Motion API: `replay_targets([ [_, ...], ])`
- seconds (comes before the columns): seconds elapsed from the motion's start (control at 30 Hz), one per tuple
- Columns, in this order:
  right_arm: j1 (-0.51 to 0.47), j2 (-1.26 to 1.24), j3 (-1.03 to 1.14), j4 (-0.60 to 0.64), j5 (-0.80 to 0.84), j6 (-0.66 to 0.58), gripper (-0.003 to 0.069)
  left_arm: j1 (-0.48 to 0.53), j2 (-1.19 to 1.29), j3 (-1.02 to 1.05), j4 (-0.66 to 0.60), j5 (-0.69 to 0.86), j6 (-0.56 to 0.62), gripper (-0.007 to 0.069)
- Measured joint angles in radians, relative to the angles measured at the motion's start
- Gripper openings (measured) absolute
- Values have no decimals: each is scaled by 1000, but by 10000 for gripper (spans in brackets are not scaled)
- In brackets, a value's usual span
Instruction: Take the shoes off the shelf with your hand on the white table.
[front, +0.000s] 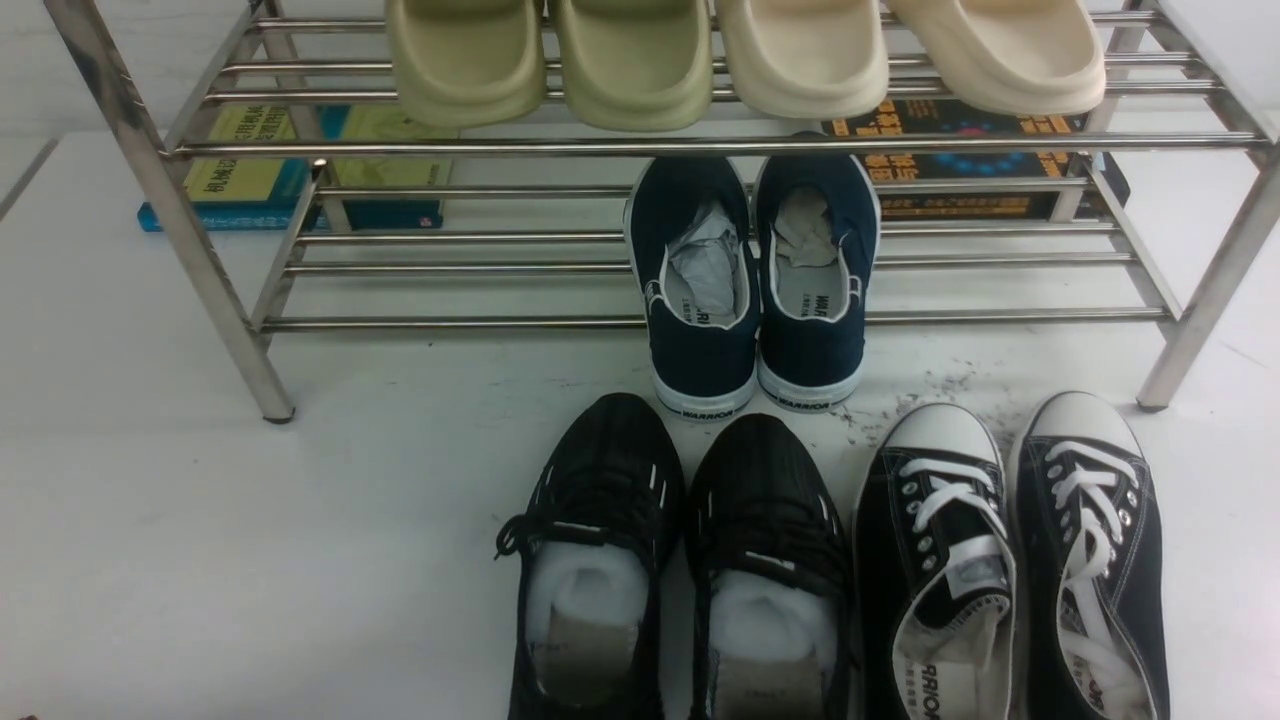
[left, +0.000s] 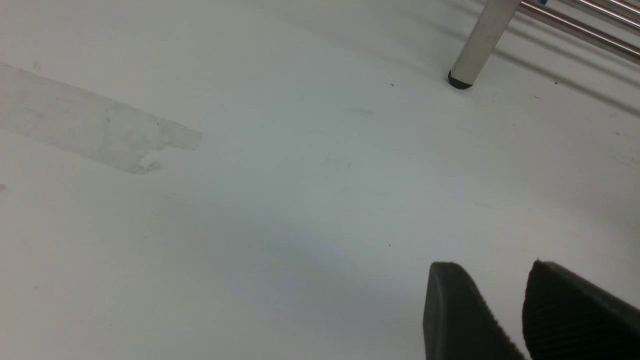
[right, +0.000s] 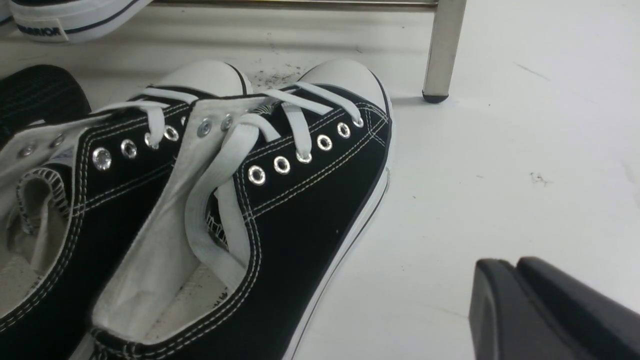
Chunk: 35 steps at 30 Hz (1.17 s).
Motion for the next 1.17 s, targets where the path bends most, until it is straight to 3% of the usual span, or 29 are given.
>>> replay_targets([
  [1.17,0,0,0,0,0,0,101,0,0,0,0,0,0,239],
])
